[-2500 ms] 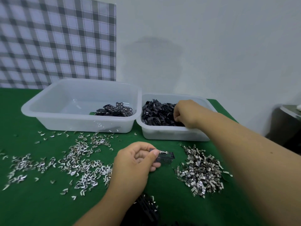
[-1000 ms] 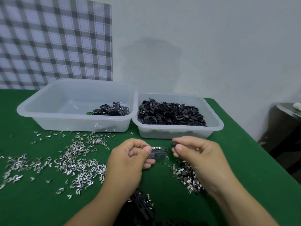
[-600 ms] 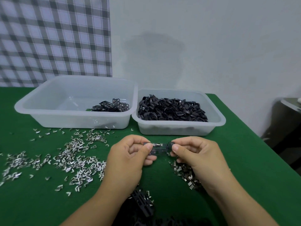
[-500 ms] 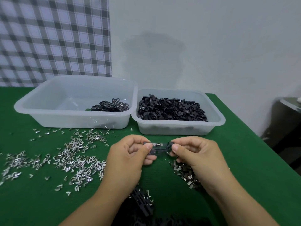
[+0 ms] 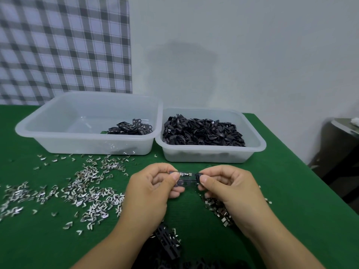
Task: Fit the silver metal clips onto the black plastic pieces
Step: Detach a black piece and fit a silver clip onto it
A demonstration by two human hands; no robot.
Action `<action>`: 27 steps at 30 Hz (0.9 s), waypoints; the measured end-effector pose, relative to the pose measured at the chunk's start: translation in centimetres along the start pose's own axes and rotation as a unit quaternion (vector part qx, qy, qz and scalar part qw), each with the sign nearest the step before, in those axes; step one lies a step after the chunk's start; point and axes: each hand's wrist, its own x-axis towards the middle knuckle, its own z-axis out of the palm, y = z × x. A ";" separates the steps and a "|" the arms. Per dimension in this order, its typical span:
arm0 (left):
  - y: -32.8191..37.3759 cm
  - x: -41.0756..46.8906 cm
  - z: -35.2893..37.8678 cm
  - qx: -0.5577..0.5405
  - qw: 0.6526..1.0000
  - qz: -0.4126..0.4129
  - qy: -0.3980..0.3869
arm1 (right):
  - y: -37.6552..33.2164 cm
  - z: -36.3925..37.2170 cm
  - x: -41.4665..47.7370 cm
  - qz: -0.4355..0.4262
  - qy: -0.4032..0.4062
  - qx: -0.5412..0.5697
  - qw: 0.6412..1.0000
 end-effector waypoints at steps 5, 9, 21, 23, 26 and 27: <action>0.0 0.0 0.0 0.005 1.000 -0.003 0.003 | -0.3 0.3 -0.2 -0.009 -0.021 0.007 1.000; 0.1 -0.1 0.0 0.014 1.000 -0.003 0.005 | -0.4 0.2 -0.3 -0.009 -0.027 0.010 1.000; 0.2 -0.1 0.1 0.005 1.000 -0.011 0.015 | -0.3 0.1 -0.3 -0.021 -0.018 0.017 0.999; 0.2 -0.1 0.1 0.005 1.000 -0.013 0.018 | -0.3 0.1 -0.3 -0.027 -0.013 0.014 0.999; 0.3 -0.1 0.1 0.005 1.000 -0.015 0.018 | -0.2 0.0 -0.1 -0.020 -0.003 0.024 0.999; 0.3 -0.2 0.1 0.003 1.000 -0.016 0.018 | -0.1 -0.1 -0.1 -0.017 -0.002 0.027 1.000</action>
